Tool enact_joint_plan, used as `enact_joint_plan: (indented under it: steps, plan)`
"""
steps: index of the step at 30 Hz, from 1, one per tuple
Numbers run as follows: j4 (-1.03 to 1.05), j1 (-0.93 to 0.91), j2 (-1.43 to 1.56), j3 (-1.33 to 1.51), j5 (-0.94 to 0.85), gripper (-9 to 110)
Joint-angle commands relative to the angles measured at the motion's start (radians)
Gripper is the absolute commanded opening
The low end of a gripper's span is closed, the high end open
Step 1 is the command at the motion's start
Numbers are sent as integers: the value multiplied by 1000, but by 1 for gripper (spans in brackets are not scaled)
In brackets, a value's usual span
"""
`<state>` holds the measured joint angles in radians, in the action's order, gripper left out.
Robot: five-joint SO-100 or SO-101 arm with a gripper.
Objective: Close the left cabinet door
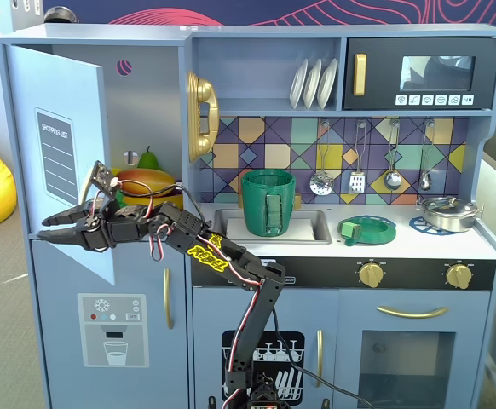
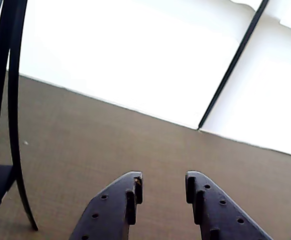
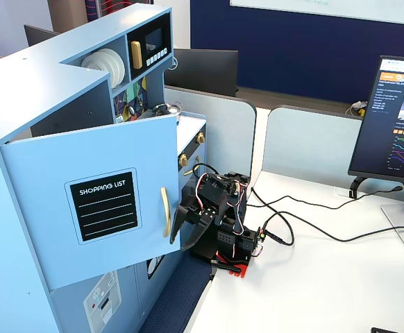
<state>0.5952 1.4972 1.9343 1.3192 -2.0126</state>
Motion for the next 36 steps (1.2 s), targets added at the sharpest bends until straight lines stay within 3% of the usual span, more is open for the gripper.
enact_joint_plan:
  steps: [1, 25, 36]
  plan:
    - [-14, -86, 15, -60, -21, 0]
    - [11, -676, 21, -40, 52, 0]
    - [-37, -765, -133, -183, 66, 0]
